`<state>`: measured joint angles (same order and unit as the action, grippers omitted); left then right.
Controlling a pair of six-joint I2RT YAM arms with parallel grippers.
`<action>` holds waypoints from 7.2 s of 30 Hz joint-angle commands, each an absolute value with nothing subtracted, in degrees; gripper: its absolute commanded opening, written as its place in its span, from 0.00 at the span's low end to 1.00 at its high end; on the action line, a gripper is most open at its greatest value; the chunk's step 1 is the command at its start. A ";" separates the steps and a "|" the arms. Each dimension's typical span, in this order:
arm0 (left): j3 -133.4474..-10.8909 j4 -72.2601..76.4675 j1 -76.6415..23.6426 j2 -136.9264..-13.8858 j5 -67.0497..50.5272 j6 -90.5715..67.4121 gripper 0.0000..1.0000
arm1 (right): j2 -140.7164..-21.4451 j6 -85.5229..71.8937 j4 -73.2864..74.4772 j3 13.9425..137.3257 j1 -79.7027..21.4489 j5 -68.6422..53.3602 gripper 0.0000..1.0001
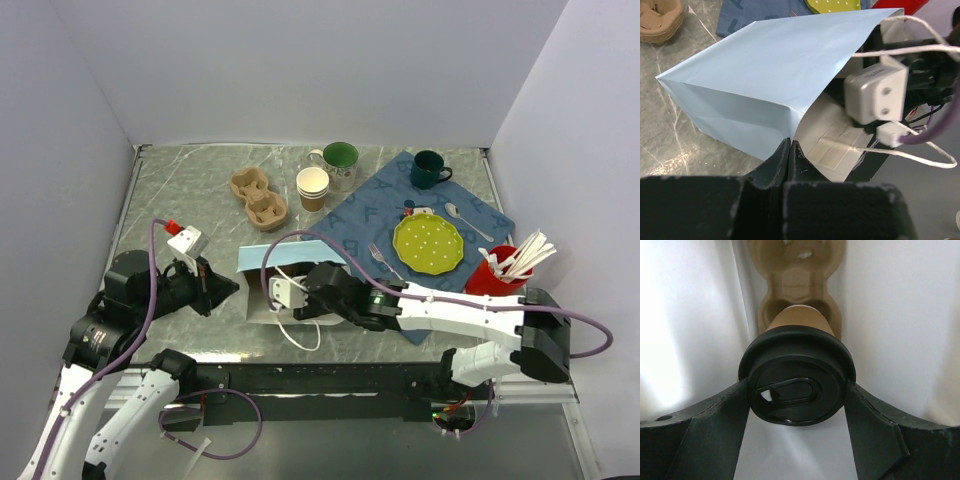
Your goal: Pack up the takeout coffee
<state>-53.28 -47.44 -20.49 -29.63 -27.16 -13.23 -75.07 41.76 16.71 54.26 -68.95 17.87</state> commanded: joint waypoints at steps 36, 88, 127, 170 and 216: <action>-49.31 -43.07 -20.48 -29.09 -31.20 -23.20 0.01 | -83.76 48.25 3.52 59.59 -65.92 18.72 0.40; -48.69 -42.45 -20.48 -30.67 -26.02 -39.72 0.01 | -95.71 39.56 -10.28 61.96 -60.91 15.90 0.40; -51.15 -43.42 -20.48 -34.89 -26.37 -32.17 0.01 | -85.17 30.24 5.36 61.52 -58.97 15.29 0.96; -58.44 -51.59 -20.48 -43.33 -24.52 -38.14 0.01 | -82.26 25.22 26.72 72.86 -58.80 12.39 0.89; -70.84 -68.03 -20.48 -45.53 -13.01 -37.70 0.10 | -89.12 18.19 33.40 82.00 -64.77 6.24 0.69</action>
